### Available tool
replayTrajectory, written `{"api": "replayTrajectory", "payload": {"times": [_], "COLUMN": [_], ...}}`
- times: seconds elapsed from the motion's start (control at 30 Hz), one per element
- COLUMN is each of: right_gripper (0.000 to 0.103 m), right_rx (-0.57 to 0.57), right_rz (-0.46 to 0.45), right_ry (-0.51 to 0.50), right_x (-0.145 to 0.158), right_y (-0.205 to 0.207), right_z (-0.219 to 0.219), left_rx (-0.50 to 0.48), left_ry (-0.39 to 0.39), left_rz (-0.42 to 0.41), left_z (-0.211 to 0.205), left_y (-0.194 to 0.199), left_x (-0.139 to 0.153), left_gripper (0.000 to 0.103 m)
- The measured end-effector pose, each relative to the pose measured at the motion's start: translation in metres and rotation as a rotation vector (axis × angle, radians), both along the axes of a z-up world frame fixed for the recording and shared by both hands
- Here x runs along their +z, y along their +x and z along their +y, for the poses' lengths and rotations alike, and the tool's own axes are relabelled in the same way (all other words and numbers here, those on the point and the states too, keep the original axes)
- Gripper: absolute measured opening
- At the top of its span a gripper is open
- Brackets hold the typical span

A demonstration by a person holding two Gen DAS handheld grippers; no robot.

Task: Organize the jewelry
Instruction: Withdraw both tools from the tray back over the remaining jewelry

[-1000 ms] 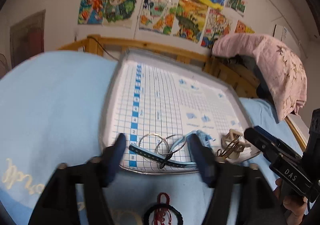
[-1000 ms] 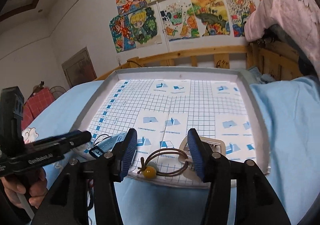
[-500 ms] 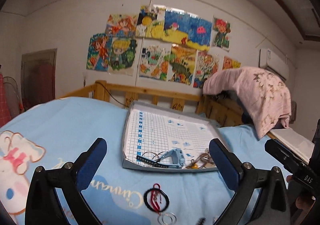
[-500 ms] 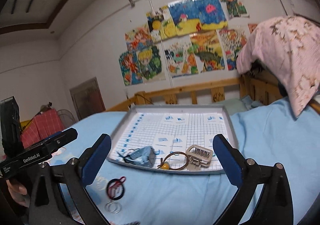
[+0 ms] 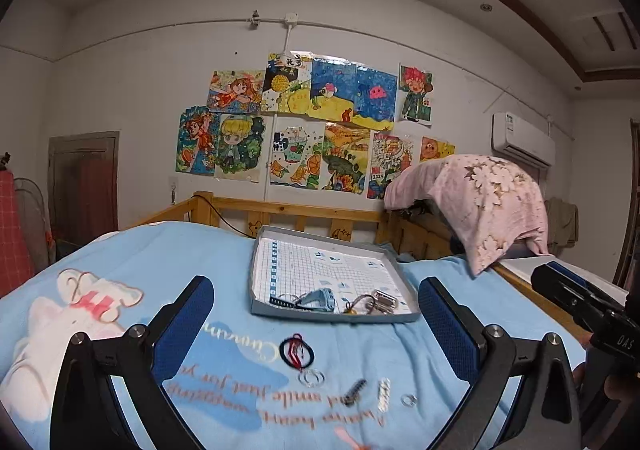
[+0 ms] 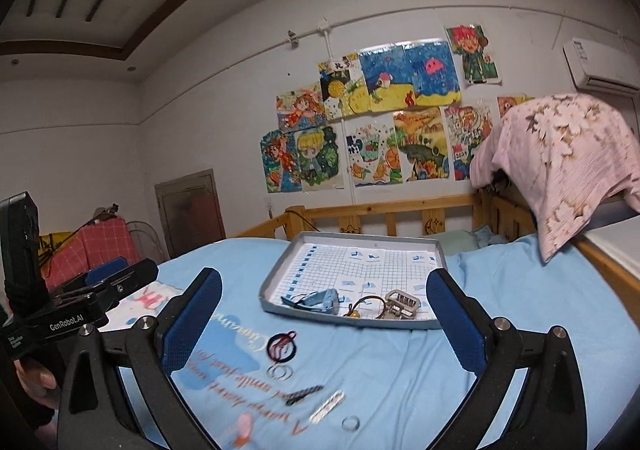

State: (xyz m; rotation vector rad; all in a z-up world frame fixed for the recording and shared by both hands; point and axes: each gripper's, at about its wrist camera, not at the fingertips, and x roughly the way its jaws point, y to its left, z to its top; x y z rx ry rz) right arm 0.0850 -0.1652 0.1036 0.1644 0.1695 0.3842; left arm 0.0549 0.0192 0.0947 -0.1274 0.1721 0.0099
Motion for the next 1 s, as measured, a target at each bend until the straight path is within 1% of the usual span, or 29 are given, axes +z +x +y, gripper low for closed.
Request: {"api": "replayTrajectory", "payload": {"times": [0.1, 0.23, 0.33, 0.4, 0.5, 0.6, 0.73, 0.83, 1.0], "right_gripper": [0.101, 0.101, 0.101, 0.101, 0.101, 0.101, 0.101, 0.101, 0.101], "right_rx": [-0.01, -0.018, -0.025, -0.032, -0.037, -0.044, -0.051, -0.055, -0.064], "right_rz": [-0.003, -0.002, 0.001, 0.011, 0.023, 0.028, 0.038, 0.045, 0.057], "right_ry": [-0.007, -0.02, -0.024, -0.025, -0.023, -0.034, -0.051, -0.056, -0.048], "right_x": [0.009, 0.012, 0.007, 0.0, -0.012, -0.023, -0.039, -0.045, -0.051], "right_y": [-0.032, -0.075, -0.106, -0.123, -0.138, -0.145, -0.149, -0.144, -0.124], "right_z": [-0.006, -0.011, -0.013, -0.016, -0.015, -0.013, -0.009, -0.007, -0.009], "left_rx": [0.001, 0.001, 0.003, 0.004, 0.009, 0.008, 0.012, 0.014, 0.019], "left_ry": [-0.005, 0.007, 0.016, 0.02, 0.023, 0.022, 0.019, 0.02, 0.018], "left_rz": [-0.012, -0.014, -0.015, -0.01, -0.01, 0.0, 0.019, 0.038, 0.06], "left_z": [-0.001, -0.004, -0.007, -0.009, -0.011, -0.013, -0.011, -0.009, -0.004], "left_y": [-0.031, -0.071, -0.095, -0.104, -0.119, -0.126, -0.126, -0.117, -0.095], "left_x": [0.002, -0.002, -0.009, -0.014, -0.024, -0.035, -0.047, -0.051, -0.055], "left_gripper": [0.103, 0.103, 0.103, 0.103, 0.103, 0.103, 0.103, 0.103, 0.103]}}
